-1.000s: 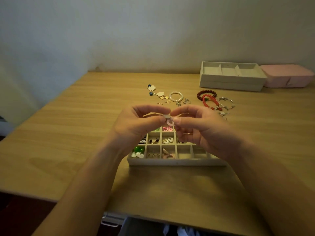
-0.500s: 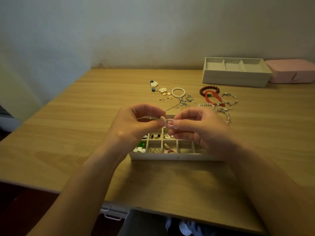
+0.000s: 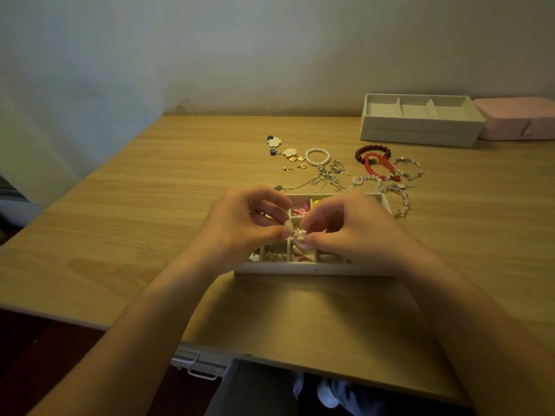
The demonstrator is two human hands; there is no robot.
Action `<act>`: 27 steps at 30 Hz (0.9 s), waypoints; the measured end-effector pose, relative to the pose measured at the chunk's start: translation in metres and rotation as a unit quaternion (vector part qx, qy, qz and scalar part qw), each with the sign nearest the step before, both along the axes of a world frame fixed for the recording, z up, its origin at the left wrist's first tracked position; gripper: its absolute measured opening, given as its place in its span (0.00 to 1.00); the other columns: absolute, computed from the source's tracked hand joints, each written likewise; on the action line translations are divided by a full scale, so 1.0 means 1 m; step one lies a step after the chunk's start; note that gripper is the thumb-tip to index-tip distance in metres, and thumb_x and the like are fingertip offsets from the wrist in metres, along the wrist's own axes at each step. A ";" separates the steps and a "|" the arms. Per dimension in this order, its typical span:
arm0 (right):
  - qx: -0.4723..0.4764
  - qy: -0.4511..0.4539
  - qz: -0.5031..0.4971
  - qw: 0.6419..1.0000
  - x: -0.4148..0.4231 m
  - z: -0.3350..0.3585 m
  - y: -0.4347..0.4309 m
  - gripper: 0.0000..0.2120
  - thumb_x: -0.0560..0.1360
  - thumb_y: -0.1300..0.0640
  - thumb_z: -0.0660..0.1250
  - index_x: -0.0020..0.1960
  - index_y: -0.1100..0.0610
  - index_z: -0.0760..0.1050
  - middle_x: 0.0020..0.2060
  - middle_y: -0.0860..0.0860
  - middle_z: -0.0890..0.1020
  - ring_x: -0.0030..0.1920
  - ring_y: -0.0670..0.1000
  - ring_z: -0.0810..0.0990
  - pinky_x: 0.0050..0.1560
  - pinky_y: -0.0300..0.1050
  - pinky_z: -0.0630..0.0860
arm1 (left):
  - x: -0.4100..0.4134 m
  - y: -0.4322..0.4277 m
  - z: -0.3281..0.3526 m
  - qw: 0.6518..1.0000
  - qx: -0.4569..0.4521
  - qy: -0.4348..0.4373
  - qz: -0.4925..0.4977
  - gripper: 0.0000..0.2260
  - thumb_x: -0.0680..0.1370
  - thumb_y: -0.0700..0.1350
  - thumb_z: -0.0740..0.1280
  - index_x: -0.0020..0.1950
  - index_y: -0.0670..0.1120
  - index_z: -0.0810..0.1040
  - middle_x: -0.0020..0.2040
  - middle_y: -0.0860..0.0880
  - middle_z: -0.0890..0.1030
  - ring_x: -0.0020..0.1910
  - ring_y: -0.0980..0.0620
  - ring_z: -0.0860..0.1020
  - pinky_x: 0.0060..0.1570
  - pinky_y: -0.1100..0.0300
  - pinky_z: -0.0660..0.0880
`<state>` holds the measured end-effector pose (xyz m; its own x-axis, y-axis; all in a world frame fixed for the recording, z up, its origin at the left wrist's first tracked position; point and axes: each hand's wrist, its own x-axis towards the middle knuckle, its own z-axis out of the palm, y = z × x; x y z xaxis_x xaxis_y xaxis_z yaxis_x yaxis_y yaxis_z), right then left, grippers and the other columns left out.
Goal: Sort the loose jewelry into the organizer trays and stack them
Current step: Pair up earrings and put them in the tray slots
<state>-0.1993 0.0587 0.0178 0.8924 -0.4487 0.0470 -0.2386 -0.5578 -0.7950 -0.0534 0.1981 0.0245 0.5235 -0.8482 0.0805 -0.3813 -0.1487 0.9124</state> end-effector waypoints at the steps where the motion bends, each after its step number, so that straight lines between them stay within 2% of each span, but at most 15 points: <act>1: -0.028 0.013 0.009 0.999 0.001 -0.001 0.002 0.04 0.72 0.56 0.78 0.46 0.50 0.86 0.34 0.44 0.85 0.36 0.41 0.83 0.35 0.35 0.78 | 0.000 0.000 -0.002 1.000 0.001 -0.003 -0.003 0.16 0.67 0.33 0.80 0.47 0.50 0.83 0.42 0.47 0.86 0.39 0.51 0.85 0.44 0.53 0.83; 4: -0.075 0.037 0.017 0.996 0.002 -0.002 0.004 0.02 0.73 0.55 0.76 0.43 0.48 0.87 0.33 0.41 0.85 0.37 0.39 0.82 0.34 0.31 0.74 | 0.001 0.001 -0.008 1.000 -0.001 -0.015 -0.014 0.15 0.66 0.33 0.80 0.44 0.49 0.83 0.40 0.46 0.86 0.39 0.53 0.84 0.45 0.53 0.83; 9: -0.133 0.056 0.035 0.989 0.003 -0.002 0.008 0.03 0.75 0.52 0.74 0.46 0.45 0.87 0.37 0.37 0.82 0.44 0.37 0.78 0.37 0.28 0.70 | 0.005 0.003 -0.015 0.999 0.007 -0.011 -0.030 0.15 0.65 0.33 0.81 0.44 0.50 0.84 0.41 0.44 0.86 0.41 0.48 0.84 0.48 0.49 0.82; 14: -0.200 0.076 0.058 0.975 0.005 -0.003 0.012 0.08 0.77 0.53 0.70 0.50 0.45 0.87 0.44 0.39 0.76 0.44 0.37 0.73 0.40 0.32 0.67 | 0.005 0.004 -0.019 0.999 0.014 0.003 -0.044 0.13 0.67 0.31 0.79 0.46 0.45 0.83 0.41 0.43 0.86 0.41 0.50 0.84 0.45 0.56 0.82; 16: -0.188 0.064 0.033 0.979 0.005 -0.001 0.011 0.07 0.76 0.54 0.70 0.48 0.45 0.86 0.45 0.41 0.73 0.44 0.40 0.72 0.39 0.35 0.67 | 0.005 0.005 -0.020 0.999 0.009 0.008 -0.048 0.13 0.67 0.31 0.79 0.46 0.44 0.83 0.41 0.44 0.86 0.40 0.51 0.85 0.44 0.59 0.81; 19: -0.164 0.054 0.025 0.985 0.005 0.002 0.008 0.10 0.76 0.58 0.69 0.47 0.44 0.85 0.45 0.41 0.73 0.43 0.40 0.73 0.39 0.33 0.65 | 0.007 0.005 -0.022 0.999 0.003 0.012 -0.048 0.14 0.67 0.31 0.79 0.45 0.46 0.83 0.40 0.46 0.86 0.40 0.52 0.85 0.44 0.60 0.80; 25: -0.195 0.142 0.115 0.963 -0.004 0.010 0.006 0.20 0.81 0.59 0.64 0.64 0.37 0.79 0.52 0.43 0.72 0.51 0.41 0.71 0.48 0.31 0.67 | 0.006 0.006 -0.024 0.999 -0.002 0.012 -0.045 0.14 0.67 0.31 0.79 0.44 0.48 0.83 0.39 0.47 0.86 0.40 0.53 0.85 0.42 0.62 0.80; 27: -0.210 0.164 0.125 0.956 -0.006 0.013 0.006 0.20 0.81 0.59 0.62 0.65 0.36 0.78 0.53 0.44 0.71 0.52 0.42 0.71 0.51 0.36 0.69 | 0.006 0.007 -0.024 0.999 -0.002 0.011 -0.045 0.14 0.67 0.31 0.79 0.43 0.48 0.83 0.40 0.47 0.86 0.40 0.53 0.85 0.42 0.62 0.80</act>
<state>-0.2055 0.0652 0.0304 0.9668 -0.2234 -0.1241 -0.2546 -0.8833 -0.3937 -0.0473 0.2048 0.0009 0.4472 -0.8914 0.0739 -0.3737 -0.1111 0.9209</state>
